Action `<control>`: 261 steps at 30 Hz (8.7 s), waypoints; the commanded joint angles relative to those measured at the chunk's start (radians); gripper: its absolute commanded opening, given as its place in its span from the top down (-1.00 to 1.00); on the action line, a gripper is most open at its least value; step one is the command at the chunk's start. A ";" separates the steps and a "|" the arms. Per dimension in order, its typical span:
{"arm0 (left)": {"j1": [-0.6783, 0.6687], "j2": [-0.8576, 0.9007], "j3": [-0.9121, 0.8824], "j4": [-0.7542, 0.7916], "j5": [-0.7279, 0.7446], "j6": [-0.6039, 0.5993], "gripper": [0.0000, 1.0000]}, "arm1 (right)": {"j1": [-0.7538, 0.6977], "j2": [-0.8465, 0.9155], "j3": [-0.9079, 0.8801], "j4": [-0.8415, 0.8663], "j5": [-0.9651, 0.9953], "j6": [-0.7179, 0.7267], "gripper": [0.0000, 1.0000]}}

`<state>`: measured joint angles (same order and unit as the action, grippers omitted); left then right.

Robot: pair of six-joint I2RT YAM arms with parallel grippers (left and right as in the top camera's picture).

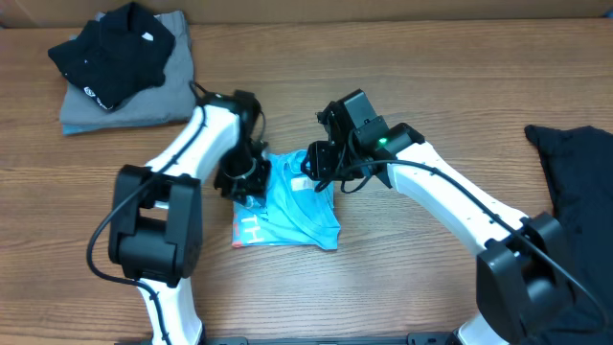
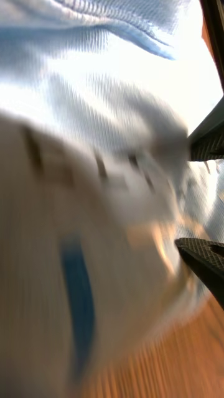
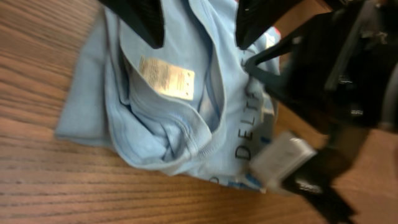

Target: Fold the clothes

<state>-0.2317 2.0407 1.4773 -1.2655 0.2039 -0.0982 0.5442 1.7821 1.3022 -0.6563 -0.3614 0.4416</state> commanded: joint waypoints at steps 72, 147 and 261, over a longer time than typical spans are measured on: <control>0.042 0.007 -0.018 0.130 -0.012 0.039 -0.29 | -0.052 0.067 -0.065 -0.139 -0.134 -0.132 0.28; 0.111 0.007 0.063 0.231 0.053 0.159 -0.57 | -0.056 0.063 -0.039 -0.237 -0.198 -0.029 0.92; 0.129 0.102 0.048 0.252 0.153 0.174 0.70 | -0.022 0.165 -0.040 -0.142 -0.224 -0.075 0.28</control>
<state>-0.1101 2.1345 1.5375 -1.0130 0.3481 0.0601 0.5175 1.9442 1.2472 -0.8040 -0.5938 0.3660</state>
